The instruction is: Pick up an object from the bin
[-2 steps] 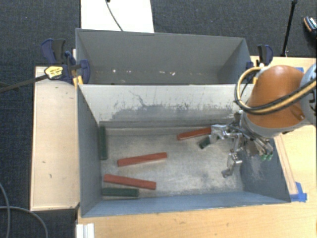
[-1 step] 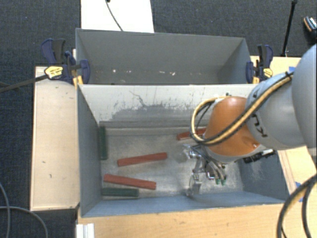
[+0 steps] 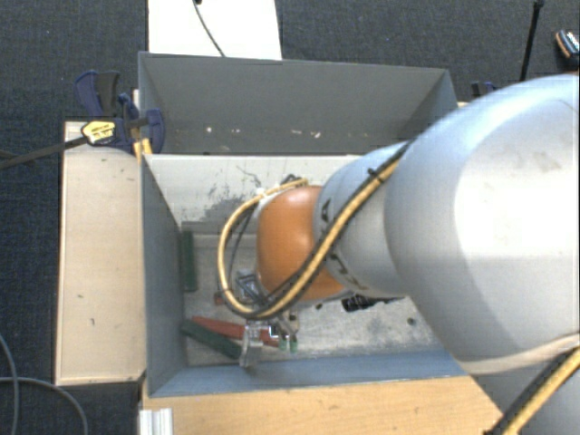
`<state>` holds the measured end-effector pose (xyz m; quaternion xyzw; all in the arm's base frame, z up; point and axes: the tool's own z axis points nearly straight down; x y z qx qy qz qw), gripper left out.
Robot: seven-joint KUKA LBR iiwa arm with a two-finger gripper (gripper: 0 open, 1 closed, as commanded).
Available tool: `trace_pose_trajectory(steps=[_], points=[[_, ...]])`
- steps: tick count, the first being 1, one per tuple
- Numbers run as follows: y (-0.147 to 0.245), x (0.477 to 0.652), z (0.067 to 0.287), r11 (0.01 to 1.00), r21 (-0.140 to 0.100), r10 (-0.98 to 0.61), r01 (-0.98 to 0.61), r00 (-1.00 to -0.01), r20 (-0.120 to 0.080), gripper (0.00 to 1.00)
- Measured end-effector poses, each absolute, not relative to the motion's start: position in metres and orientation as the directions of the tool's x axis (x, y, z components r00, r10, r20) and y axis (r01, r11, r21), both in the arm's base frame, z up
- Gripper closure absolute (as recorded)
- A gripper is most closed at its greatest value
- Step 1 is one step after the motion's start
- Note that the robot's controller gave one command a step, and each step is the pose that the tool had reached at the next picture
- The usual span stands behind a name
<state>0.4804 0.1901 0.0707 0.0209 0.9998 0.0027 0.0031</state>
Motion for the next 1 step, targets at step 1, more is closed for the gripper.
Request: trace_pose_trajectory(steps=[1], points=[[0.1847, 0.4807, 0.0701, 0.999, 0.001, 0.046, 0.046, -0.999, -0.004, 1.00]])
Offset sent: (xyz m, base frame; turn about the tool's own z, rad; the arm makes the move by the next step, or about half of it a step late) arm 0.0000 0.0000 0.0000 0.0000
